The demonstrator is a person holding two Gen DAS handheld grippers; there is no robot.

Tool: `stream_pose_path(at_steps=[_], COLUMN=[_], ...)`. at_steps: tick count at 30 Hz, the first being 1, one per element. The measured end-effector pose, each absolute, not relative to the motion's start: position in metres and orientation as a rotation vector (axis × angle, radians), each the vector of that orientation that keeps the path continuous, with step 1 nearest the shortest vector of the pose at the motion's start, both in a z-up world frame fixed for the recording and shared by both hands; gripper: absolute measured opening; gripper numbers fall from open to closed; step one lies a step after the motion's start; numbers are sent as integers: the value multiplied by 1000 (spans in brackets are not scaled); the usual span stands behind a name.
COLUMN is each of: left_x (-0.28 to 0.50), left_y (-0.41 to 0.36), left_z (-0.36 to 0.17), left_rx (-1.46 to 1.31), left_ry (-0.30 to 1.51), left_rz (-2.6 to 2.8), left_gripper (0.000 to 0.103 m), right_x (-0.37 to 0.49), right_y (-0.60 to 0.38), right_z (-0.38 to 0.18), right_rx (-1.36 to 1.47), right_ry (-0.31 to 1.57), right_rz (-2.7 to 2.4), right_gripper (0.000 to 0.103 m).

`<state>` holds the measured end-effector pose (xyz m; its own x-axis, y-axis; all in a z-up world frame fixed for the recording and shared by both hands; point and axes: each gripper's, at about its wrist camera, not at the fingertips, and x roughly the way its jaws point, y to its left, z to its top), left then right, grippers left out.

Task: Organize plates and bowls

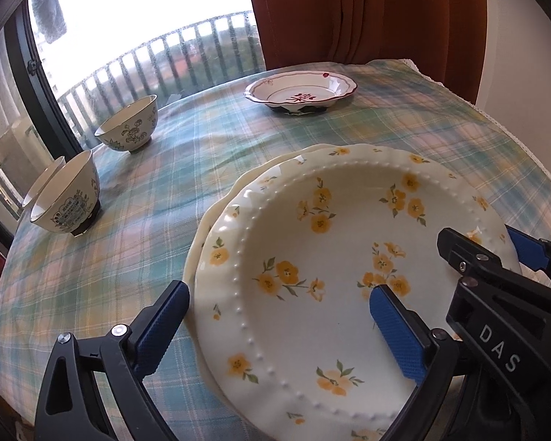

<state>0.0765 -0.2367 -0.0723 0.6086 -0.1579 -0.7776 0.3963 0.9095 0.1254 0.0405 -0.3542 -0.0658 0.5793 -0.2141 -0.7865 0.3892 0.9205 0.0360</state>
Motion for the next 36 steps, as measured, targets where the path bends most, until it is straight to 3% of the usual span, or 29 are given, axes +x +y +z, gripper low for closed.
stream_pose_path(at_steps=[9, 36], left_x=[86, 111], left_y=[-213, -169], left_z=[-76, -8], left_rx=[224, 156], left_ry=[938, 715], left_rz=[-326, -319], left_gripper=[100, 99], right_x=[34, 70], right_y=[-344, -285], right_z=[-59, 9], right_rx=[225, 125], right_ry=[906, 737], right_rz=[-380, -278], right_gripper=[66, 68])
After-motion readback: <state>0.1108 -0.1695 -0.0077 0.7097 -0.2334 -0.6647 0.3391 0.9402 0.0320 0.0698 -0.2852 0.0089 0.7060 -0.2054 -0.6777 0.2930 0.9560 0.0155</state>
